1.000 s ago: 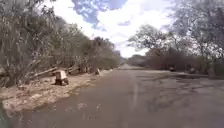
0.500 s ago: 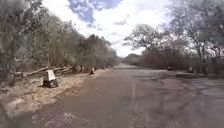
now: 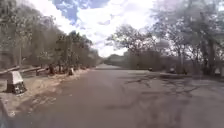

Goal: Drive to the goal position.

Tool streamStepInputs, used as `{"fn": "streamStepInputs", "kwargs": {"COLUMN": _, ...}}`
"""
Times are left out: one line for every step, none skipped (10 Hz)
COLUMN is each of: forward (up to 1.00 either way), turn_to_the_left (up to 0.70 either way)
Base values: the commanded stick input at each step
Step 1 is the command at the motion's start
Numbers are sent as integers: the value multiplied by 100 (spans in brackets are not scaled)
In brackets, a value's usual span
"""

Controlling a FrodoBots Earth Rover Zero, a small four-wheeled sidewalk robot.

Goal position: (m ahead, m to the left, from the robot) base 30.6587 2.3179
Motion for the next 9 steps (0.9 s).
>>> {"fn": "streamStepInputs", "kwargs": {"forward": 70, "turn_to_the_left": 0}}
{"fn": "streamStepInputs", "kwargs": {"forward": 70, "turn_to_the_left": 0}}
{"fn": "streamStepInputs", "kwargs": {"forward": 70, "turn_to_the_left": 0}}
{"fn": "streamStepInputs", "kwargs": {"forward": 70, "turn_to_the_left": 0}}
{"fn": "streamStepInputs", "kwargs": {"forward": 70, "turn_to_the_left": 0}}
{"fn": "streamStepInputs", "kwargs": {"forward": 70, "turn_to_the_left": 0}}
{"fn": "streamStepInputs", "kwargs": {"forward": 70, "turn_to_the_left": 0}}
{"fn": "streamStepInputs", "kwargs": {"forward": 70, "turn_to_the_left": 0}}
{"fn": "streamStepInputs", "kwargs": {"forward": 70, "turn_to_the_left": 0}}
